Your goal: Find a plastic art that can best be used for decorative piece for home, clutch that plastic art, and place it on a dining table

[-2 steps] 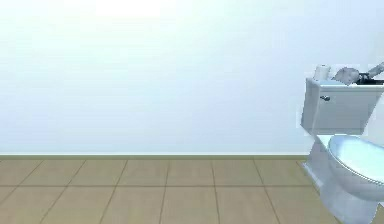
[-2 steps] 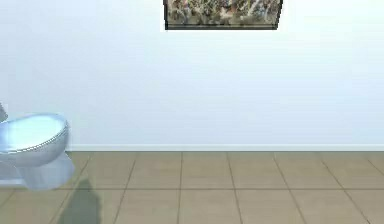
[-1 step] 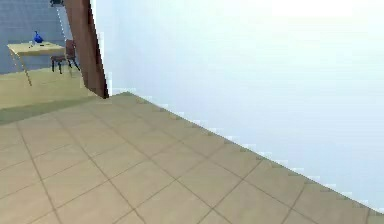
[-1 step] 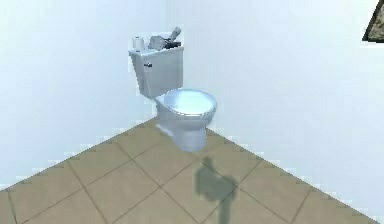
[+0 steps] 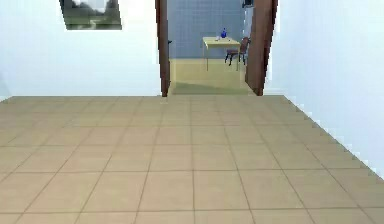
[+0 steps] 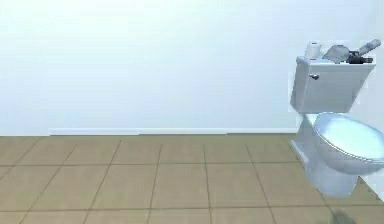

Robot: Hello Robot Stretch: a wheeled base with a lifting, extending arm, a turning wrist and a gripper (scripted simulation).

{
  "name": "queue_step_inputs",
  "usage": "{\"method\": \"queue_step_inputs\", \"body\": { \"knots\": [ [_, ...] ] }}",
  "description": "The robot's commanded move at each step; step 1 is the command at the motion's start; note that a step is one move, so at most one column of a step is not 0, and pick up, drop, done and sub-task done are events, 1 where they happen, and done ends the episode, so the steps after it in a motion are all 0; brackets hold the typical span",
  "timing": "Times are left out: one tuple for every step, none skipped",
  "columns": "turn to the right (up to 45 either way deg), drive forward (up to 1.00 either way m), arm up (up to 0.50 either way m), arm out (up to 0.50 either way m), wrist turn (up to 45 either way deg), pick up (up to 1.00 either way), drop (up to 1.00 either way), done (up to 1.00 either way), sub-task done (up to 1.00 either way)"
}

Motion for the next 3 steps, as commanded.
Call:
{"method": "queue_step_inputs", "body": {
  "knots": [
    [-45.0, 0.0, 0.0, 0.0, 0.0, 0.0, 0.0, 0.0, 0.0],
    [-9.0, 0.0, 0.0, 0.0, 0.0, 0.0, 0.0, 0.0, 0.0],
    [0.0, 1.0, 0.0, 0.0, 0.0, 0.0, 0.0, 0.0, 0.0]
  ]
}}
